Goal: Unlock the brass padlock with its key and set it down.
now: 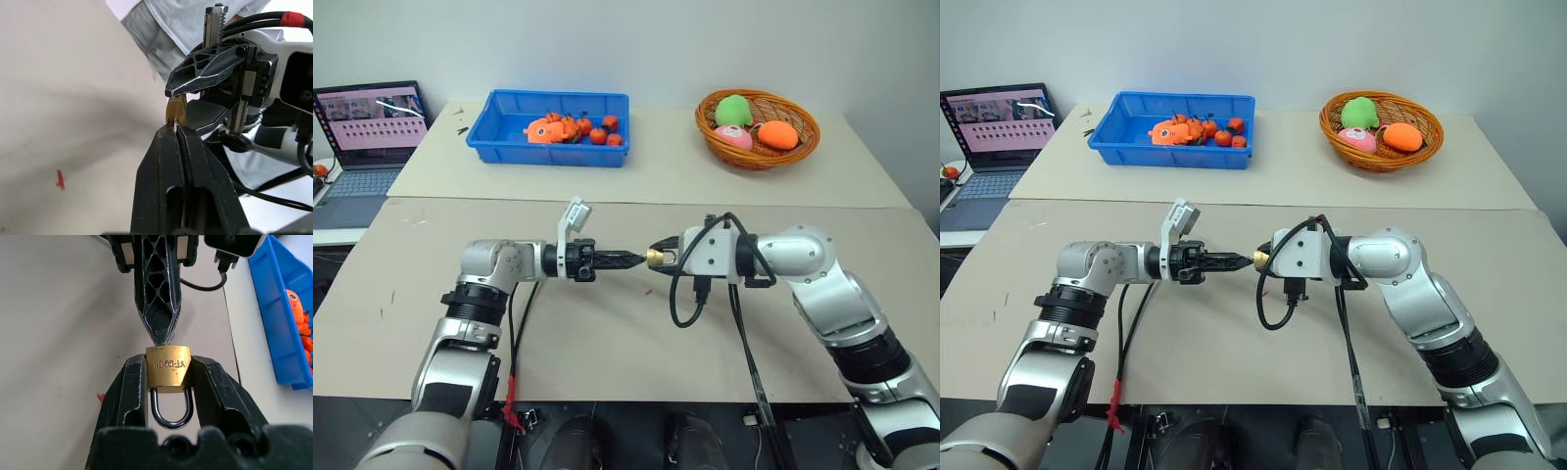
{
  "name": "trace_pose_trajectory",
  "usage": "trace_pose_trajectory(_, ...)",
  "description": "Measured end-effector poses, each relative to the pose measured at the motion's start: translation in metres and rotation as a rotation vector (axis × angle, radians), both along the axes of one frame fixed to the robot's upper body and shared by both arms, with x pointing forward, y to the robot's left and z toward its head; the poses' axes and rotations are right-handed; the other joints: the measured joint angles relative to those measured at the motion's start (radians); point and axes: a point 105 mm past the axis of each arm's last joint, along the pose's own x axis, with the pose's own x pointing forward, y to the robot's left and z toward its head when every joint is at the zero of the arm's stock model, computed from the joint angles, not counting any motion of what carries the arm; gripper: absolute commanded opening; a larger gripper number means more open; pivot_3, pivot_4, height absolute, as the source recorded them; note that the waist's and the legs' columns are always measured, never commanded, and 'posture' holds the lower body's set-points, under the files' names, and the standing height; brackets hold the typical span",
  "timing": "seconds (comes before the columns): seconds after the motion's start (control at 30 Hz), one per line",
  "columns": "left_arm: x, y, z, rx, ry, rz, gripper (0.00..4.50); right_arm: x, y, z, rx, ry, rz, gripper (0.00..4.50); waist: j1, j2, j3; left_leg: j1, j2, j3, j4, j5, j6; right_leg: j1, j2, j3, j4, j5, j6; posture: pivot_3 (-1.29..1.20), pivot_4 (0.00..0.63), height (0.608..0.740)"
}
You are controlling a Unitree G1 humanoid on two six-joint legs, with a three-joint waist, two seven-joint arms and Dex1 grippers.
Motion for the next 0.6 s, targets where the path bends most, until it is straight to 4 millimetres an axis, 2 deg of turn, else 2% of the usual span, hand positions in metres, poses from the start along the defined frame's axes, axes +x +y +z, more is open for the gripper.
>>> trace_pose_trajectory(0.33, 0.009, -0.01, -0.001, -0.001, -0.214, 0.043, 0.02, 0.008, -0.008, 0.001, -0.001, -0.004, -0.051, 0.91, 0.0, 0.0, 0.0, 0.0, 0.0, 0.0, 0.0, 0.0, 0.0, 0.0, 0.0, 0.0, 0.0, 0.0, 0.0, 0.0, 0.15, 0.692)
trace_pose_trajectory(0.6, 0.015, -0.018, 0.002, 0.018, -0.471, 0.073, 0.02, 0.012, -0.014, 0.002, -0.005, -0.016, -0.084, 0.91, 0.0, 0.0, 0.0, 0.0, 0.0, 0.0, 0.0, 0.0, 0.0, 0.0, 0.0, 0.0, 0.0, 0.0, 0.0, 0.0, 0.15, 0.692)
